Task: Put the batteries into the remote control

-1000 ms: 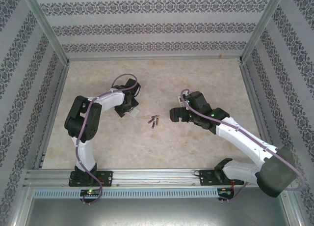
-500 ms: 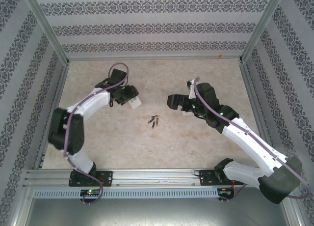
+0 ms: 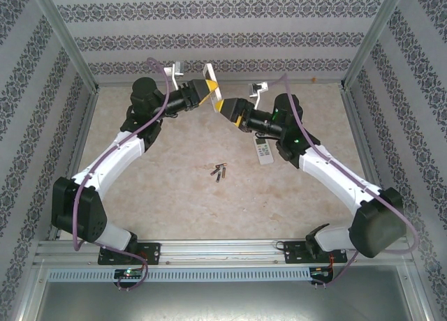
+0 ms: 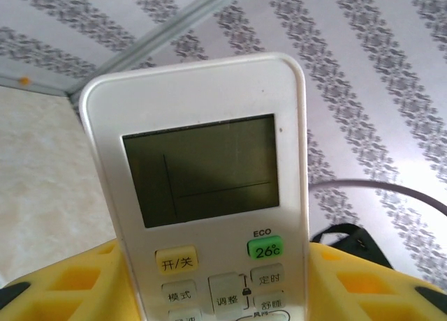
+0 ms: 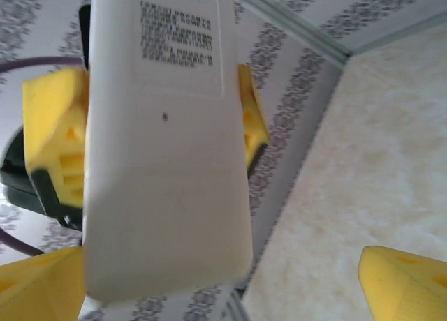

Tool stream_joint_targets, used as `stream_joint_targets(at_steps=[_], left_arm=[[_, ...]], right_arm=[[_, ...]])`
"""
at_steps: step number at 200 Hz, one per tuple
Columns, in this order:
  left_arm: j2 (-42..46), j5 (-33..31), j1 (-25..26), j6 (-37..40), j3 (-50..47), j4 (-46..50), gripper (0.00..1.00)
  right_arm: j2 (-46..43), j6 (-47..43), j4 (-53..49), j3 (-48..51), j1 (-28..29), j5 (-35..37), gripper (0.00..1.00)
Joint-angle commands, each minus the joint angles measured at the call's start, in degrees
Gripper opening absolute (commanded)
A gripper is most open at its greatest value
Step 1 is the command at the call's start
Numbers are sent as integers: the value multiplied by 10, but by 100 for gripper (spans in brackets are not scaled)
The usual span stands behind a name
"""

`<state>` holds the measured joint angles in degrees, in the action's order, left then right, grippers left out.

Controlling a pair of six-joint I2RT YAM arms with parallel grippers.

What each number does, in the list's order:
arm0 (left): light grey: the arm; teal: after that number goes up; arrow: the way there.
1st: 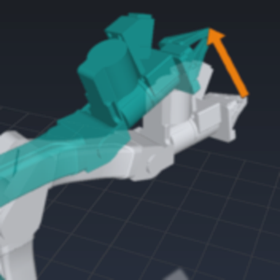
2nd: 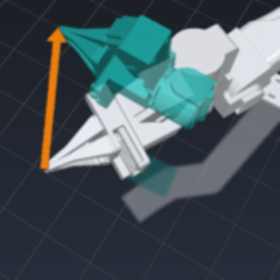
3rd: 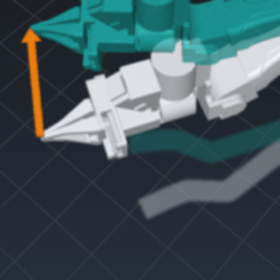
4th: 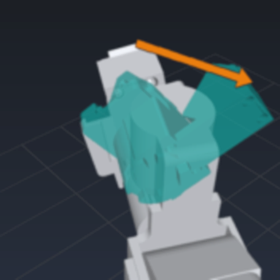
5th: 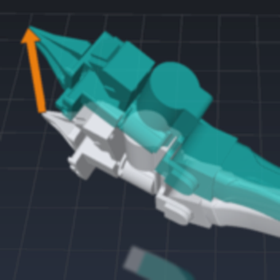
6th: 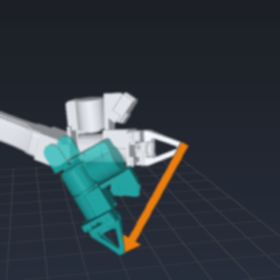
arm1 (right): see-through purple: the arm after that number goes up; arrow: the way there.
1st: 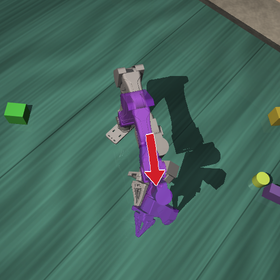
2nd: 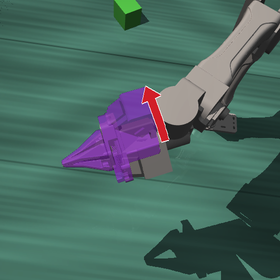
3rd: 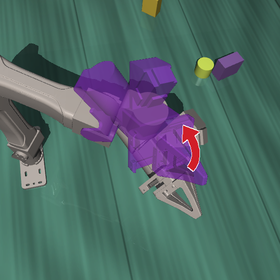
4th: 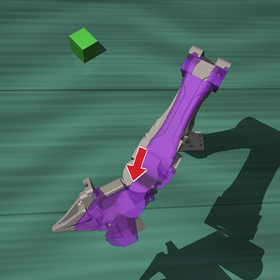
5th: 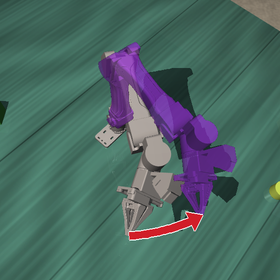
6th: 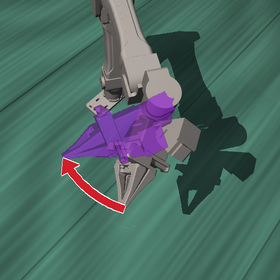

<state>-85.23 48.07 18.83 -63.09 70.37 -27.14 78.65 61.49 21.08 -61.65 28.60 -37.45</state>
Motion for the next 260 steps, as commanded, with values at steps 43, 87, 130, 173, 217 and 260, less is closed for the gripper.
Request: stream_joint_targets(at_steps=[43, 87, 130, 173, 217, 260], left_arm=[[12, 31, 21, -64, 1, -123, 46], [42, -49, 21, -7, -26, -42, 100], [83, -169, 28, 93, -13, 253, 100], [48, -113, 40, 51, -33, 214, 81], [22, -99, 43, 4, -59, 176, 30], [17, -93, 33, -13, -111, -8, 7]], right_arm=[[38, 111, 169, -52, 10, -44, 50], [-3, -46, 60, -29, 6, -8, 30], [-15, -501, -282, -62, 78, 286, 29], [35, -586, -333, -107, 142, 329, 28], [55, -579, -327, -110, 160, 332, 30], [5, -490, -344, -117, 156, 371, 72]])
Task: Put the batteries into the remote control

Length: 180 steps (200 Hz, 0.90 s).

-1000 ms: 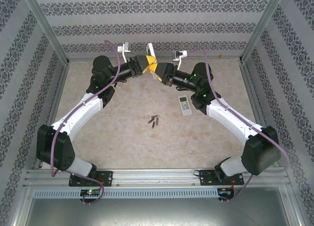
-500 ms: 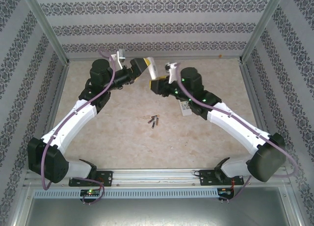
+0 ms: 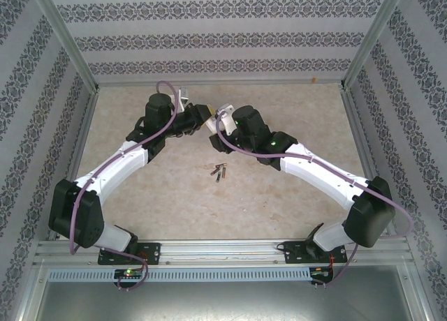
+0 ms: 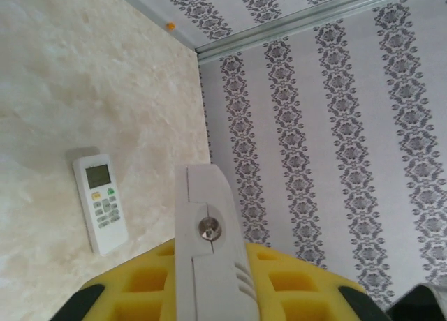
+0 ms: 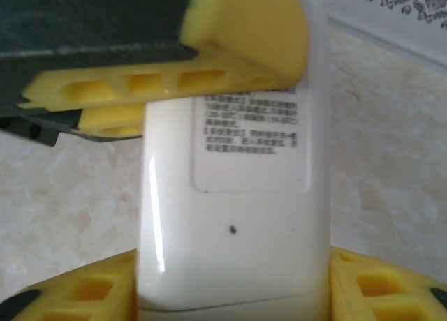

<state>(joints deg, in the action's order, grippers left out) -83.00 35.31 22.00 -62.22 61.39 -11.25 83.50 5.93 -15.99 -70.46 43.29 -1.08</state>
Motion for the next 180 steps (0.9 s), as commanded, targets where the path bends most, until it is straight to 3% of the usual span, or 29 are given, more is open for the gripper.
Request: stream_joint_targets(at_steps=[1, 18, 38, 50, 72, 110, 141, 180], left_arm=[[-6, 33, 1, -22, -23, -173, 7], [-13, 4, -8, -33, -50, -278, 7], [-31, -25, -10, -26, -69, -380, 5], [-46, -35, -10, -29, -70, -418, 4], [-73, -24, -8, -47, -58, -463, 3], [-93, -13, -4, -77, -56, -498, 0], [-84, -12, 2, -70, -57, -472, 0], [-69, -17, 2, -68, -56, -451, 0]], right_arm=[[-46, 71, 26, -29, 9, 10, 73], [-105, 219, 66, 27, -21, 48, 87], [-181, 460, 218, 168, -83, 1, 90], [-196, 546, 290, 219, -93, -17, 90], [-186, 570, 304, 224, -87, -46, 88], [-125, 630, 416, 228, -99, -98, 61], [-75, 650, 449, 205, -100, -116, 57], [-55, 654, 452, 202, -102, -105, 25]])
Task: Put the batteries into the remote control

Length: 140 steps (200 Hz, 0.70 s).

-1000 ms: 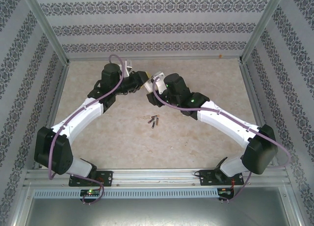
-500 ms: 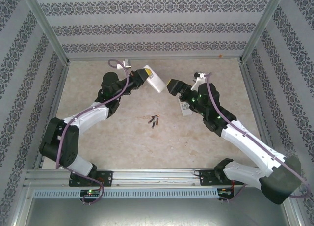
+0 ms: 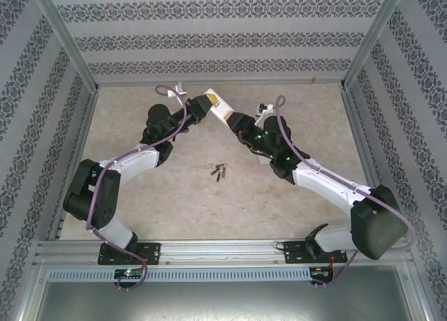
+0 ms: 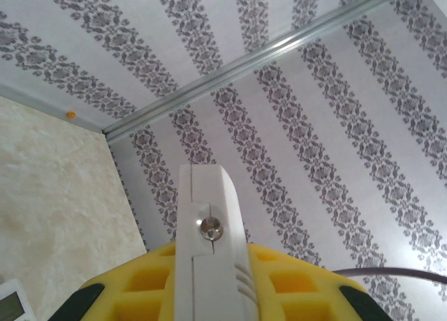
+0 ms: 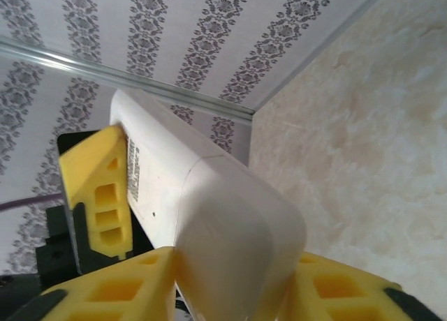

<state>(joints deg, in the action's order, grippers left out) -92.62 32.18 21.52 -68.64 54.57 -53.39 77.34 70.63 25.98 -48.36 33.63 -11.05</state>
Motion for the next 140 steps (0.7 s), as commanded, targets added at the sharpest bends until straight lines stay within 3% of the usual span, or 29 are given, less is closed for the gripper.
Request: stream_joint_targets(at_steps=[1, 23, 40, 49, 75, 140], left_arm=[[28, 14, 6, -4, 12, -30, 0], [36, 5, 6, -20, 10, -34, 0], [37, 12, 6, -36, 16, -47, 0], [37, 16, 7, -43, 18, -52, 0], [43, 12, 5, -49, 16, -57, 0], [93, -37, -44, -56, -3, 2, 0]], right_arm=[[7, 7, 32, -18, -5, -5, 24], [6, 18, 32, 7, -9, 1, 18], [2, 19, 33, 19, -14, 1, 34], [1, 13, 29, 19, -14, 2, 36], [1, 8, 30, 20, -15, -4, 19], [-66, 9, 32, 96, -42, 15, 11]])
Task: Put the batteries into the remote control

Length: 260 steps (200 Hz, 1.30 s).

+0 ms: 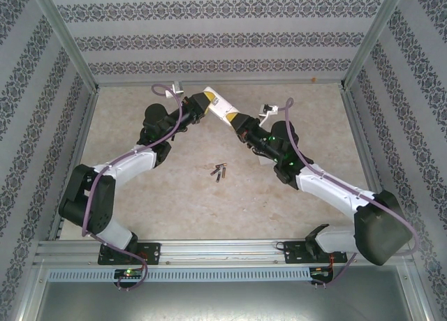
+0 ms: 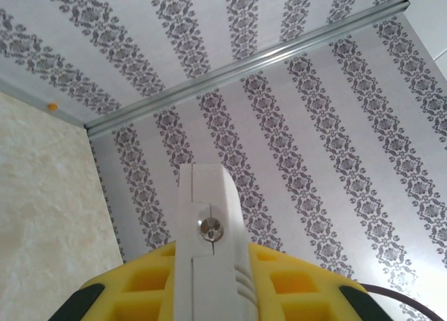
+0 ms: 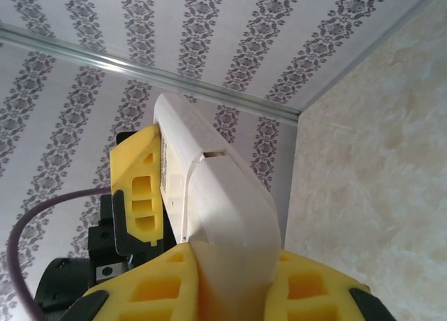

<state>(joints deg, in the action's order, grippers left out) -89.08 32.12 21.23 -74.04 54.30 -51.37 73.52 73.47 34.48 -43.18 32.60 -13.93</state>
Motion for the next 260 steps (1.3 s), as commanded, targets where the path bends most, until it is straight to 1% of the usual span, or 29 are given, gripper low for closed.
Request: stream_joint_targets(at_steps=[1, 14, 76, 90, 100, 109, 127, 139, 151, 179, 209, 213, 224, 233, 246, 249, 260], left_arm=[[59, -37, -42, -1, -2, -17, 0], [73, -46, -50, 13, -6, 6, 0], [120, -86, -58, 92, -32, 99, 0], [125, -88, -61, 102, -37, 106, 0], [125, -86, -61, 108, -37, 115, 0], [124, -78, -62, 111, -37, 121, 0], [124, -70, -61, 109, -47, 124, 0], [126, -66, -61, 113, -53, 133, 0], [129, -60, -60, 120, -56, 147, 0], [131, -51, -54, 130, -64, 168, 0], [123, -54, -42, 136, -67, 170, 0], [120, -53, -41, 135, -65, 169, 0], [116, -50, -41, 132, -65, 168, 0], [113, -50, -40, 130, -64, 171, 0], [116, -57, -39, 132, -65, 182, 0], [116, -60, -40, 133, -65, 184, 0], [119, -66, -40, 134, -68, 189, 0]], right_arm=[[-29, -19, -54, 45, -33, 44, 10], [-43, -21, -59, 59, -41, 42, 8], [-95, -33, -75, 127, -87, 14, 10], [-108, -40, -80, 144, -97, 8, 6], [-118, -52, -107, 149, -104, 7, 4], [-127, -60, -138, 157, -111, 19, 4], [-131, -100, -246, 161, -127, 57, 2], [-122, -139, -321, 154, -143, 61, 3], [-117, -156, -332, 169, -149, 55, 3], [-113, -158, -339, 211, -142, 48, 4], [-80, -165, -330, 231, -140, 42, 9], [-77, -161, -326, 250, -140, 42, 10], [-81, -145, -320, 264, -139, 44, 16], [-98, -126, -327, 277, -133, 63, 20], [-135, -96, -357, 289, -126, 101, 30], [-150, -84, -375, 291, -125, 114, 36], [-199, -46, -431, 292, -125, 149, 48]])
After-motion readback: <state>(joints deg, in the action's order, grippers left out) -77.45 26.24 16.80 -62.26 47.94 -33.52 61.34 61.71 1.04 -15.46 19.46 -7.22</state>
